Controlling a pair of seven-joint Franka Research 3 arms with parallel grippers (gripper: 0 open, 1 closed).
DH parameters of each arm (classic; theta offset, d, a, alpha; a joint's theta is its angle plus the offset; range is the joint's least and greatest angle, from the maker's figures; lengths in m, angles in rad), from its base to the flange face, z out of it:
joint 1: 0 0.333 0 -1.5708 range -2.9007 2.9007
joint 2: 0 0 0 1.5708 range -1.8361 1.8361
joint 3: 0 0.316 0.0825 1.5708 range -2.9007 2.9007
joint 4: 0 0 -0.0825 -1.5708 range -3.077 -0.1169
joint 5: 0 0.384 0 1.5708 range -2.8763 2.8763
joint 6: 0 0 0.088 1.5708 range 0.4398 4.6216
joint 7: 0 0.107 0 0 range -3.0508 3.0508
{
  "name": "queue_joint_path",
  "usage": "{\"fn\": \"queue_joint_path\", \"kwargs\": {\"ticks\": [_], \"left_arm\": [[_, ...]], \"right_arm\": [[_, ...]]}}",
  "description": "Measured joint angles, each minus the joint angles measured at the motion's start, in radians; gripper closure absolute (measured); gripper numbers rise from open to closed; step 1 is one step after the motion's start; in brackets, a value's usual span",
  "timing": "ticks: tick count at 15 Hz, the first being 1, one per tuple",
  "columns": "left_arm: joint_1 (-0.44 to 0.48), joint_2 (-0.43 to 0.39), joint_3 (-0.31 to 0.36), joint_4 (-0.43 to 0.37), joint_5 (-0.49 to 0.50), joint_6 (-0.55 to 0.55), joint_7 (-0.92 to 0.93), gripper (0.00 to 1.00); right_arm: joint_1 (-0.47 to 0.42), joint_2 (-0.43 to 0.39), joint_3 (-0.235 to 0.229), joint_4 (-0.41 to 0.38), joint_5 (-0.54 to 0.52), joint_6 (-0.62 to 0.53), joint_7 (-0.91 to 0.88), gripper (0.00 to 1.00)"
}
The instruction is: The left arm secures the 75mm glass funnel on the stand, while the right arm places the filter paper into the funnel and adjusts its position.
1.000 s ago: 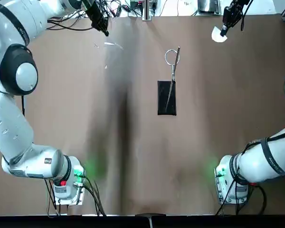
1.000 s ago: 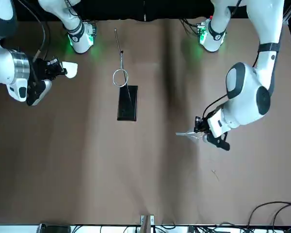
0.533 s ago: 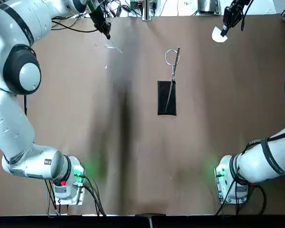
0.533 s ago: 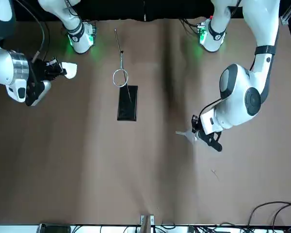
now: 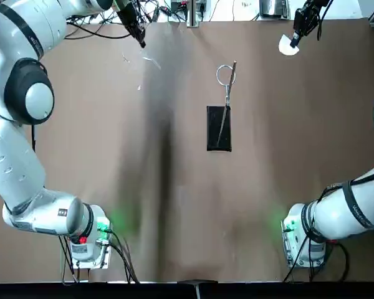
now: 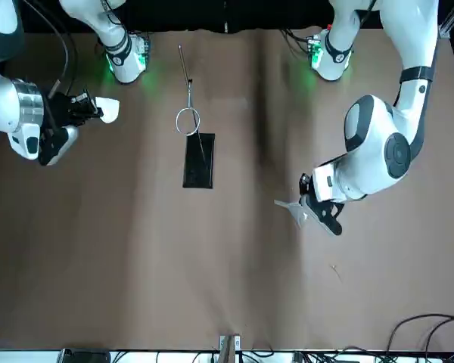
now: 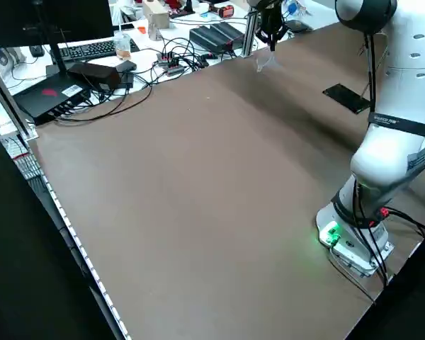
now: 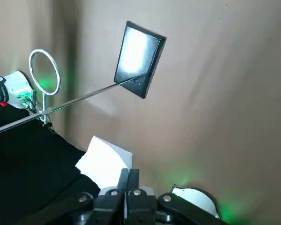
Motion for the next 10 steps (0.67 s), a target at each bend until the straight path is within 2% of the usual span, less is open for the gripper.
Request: {"fn": "queue_joint_path", "kwargs": {"ticks": [6, 10], "left_arm": [[0.003, -0.005, -0.060, 0.045, 0.001, 0.053, 0.374, 0.97], [0.004, -0.054, -0.105, 0.060, 0.003, 0.068, 0.583, 0.97]], "right_arm": [[-0.002, 0.000, -0.002, -0.002, 0.000, 0.000, 0.000, 0.99], [-0.002, 0.000, -0.002, -0.003, 0.000, 0.000, 0.000, 0.99]]}}
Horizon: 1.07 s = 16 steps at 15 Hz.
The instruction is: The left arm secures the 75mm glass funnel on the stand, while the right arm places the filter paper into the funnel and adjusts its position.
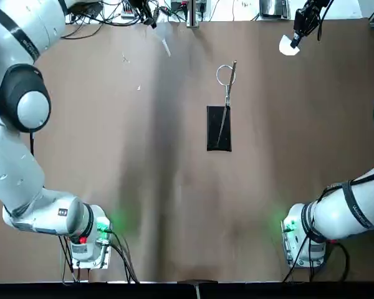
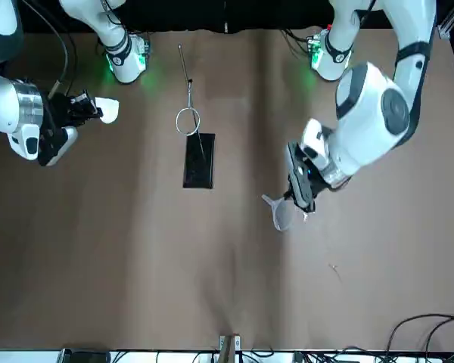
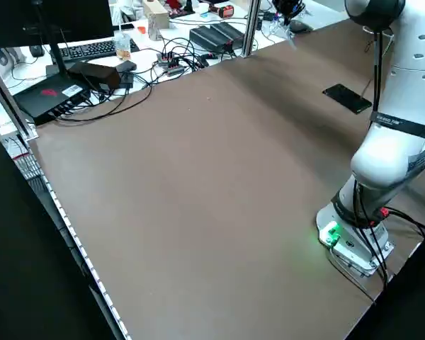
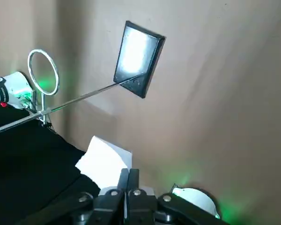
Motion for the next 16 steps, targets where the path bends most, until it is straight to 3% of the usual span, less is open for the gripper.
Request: {"fn": "queue_joint_path", "kwargs": {"ticks": [4, 7, 16], "left_arm": [[0.002, -0.060, -0.067, 0.002, 0.000, 0.007, 0.211, 0.97], [0.001, -0.096, -0.156, 0.003, -0.001, 0.008, 0.348, 0.97], [-0.002, -0.102, -0.261, 0.023, -0.021, 0.087, 0.381, 0.97]], "right_arm": [[0.000, 0.000, -0.001, -0.001, 0.000, 0.000, 0.000, 0.99], [0.000, 0.000, -0.001, -0.001, 0.000, 0.000, 0.000, 0.99], [-0.001, 0.000, -0.001, -0.001, 0.000, 0.000, 0.000, 0.99]]}}
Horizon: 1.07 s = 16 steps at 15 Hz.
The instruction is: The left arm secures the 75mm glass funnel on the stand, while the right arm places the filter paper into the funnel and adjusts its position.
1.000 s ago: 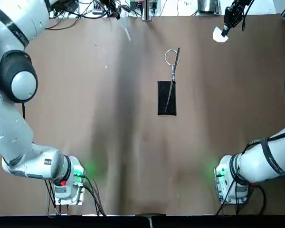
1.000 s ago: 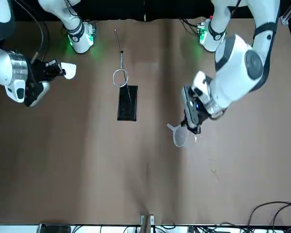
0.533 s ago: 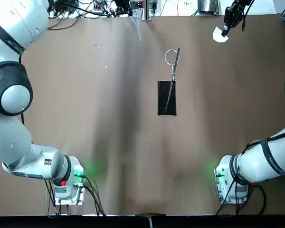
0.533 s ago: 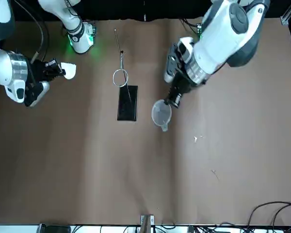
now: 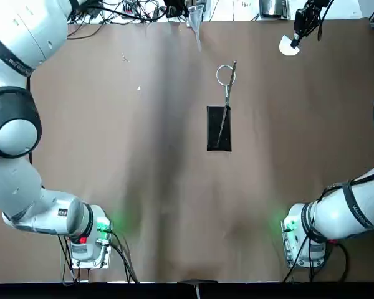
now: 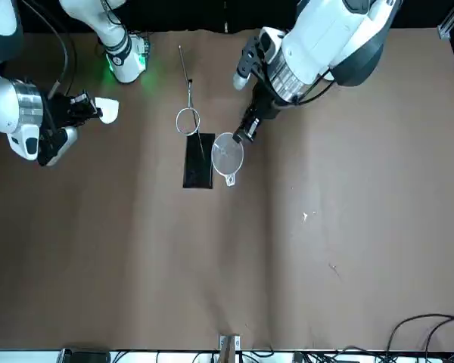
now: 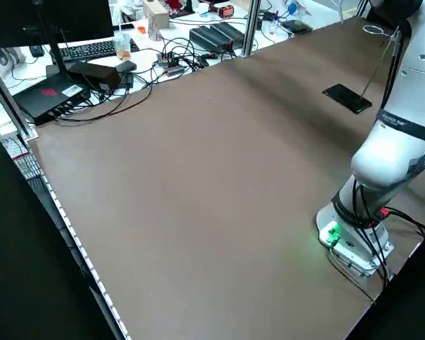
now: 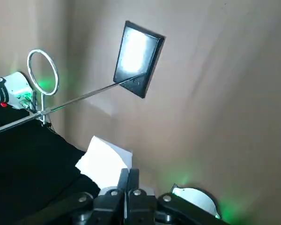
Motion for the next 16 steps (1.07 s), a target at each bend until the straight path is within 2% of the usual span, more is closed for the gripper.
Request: {"fn": "queue_joint_path", "kwargs": {"ticks": [6, 11, 16], "left_arm": [[-0.018, 0.000, -0.047, 0.000, -0.002, 0.093, -0.046, 0.97], [-0.063, 0.003, -0.059, -0.002, 0.000, 0.159, -0.016, 0.97], [-0.113, 0.004, -0.060, -0.006, 0.127, 0.188, -0.009, 0.97]], "right_arm": [[0.000, 0.000, 0.001, 0.000, 0.000, 0.000, 0.000, 0.99], [0.000, 0.000, 0.000, 0.000, 0.000, 0.000, 0.000, 0.99], [0.000, 0.000, 0.000, 0.000, 0.000, 0.000, 0.000, 0.99]]}}
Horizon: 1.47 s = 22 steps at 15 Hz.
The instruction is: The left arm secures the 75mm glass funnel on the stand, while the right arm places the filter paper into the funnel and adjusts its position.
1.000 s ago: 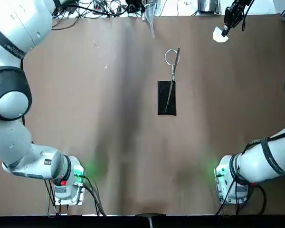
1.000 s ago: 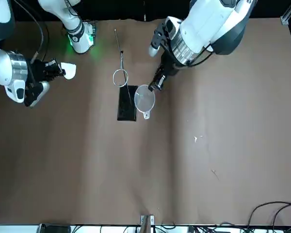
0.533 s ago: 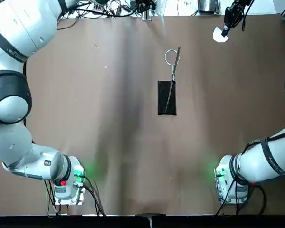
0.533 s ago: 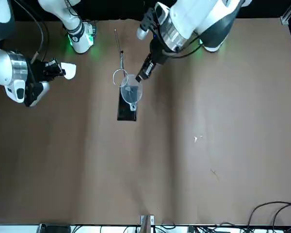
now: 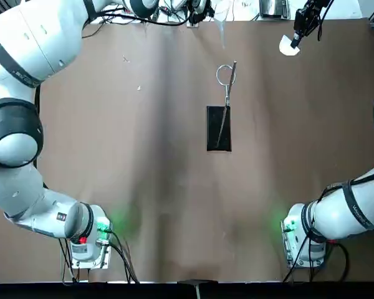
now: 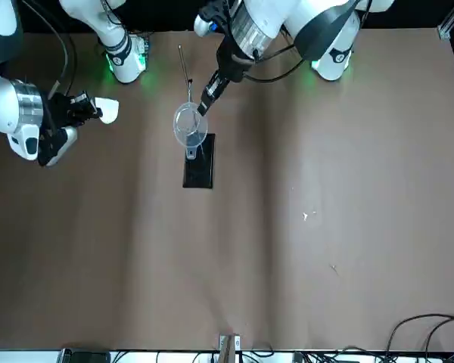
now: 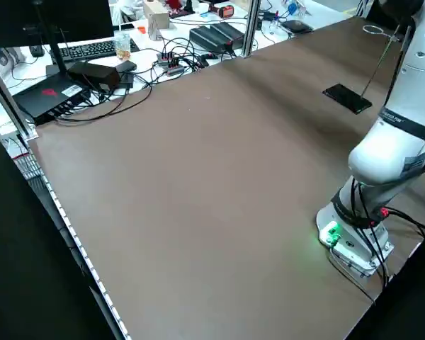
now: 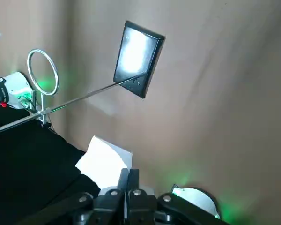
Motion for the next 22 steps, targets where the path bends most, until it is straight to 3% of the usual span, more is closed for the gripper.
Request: {"fn": "queue_joint_path", "kwargs": {"ticks": [4, 22], "left_arm": [[-0.039, 0.003, -0.001, 0.000, 0.084, 0.004, -0.001, 0.97], [-0.102, 0.003, -0.007, -0.028, 0.209, -0.022, 0.005, 0.97]], "right_arm": [[0.000, 0.000, 0.000, 0.000, 0.000, 0.000, 0.000, 0.99], [0.000, 0.000, 0.000, -0.002, 0.000, 0.000, 0.000, 0.99]]}}
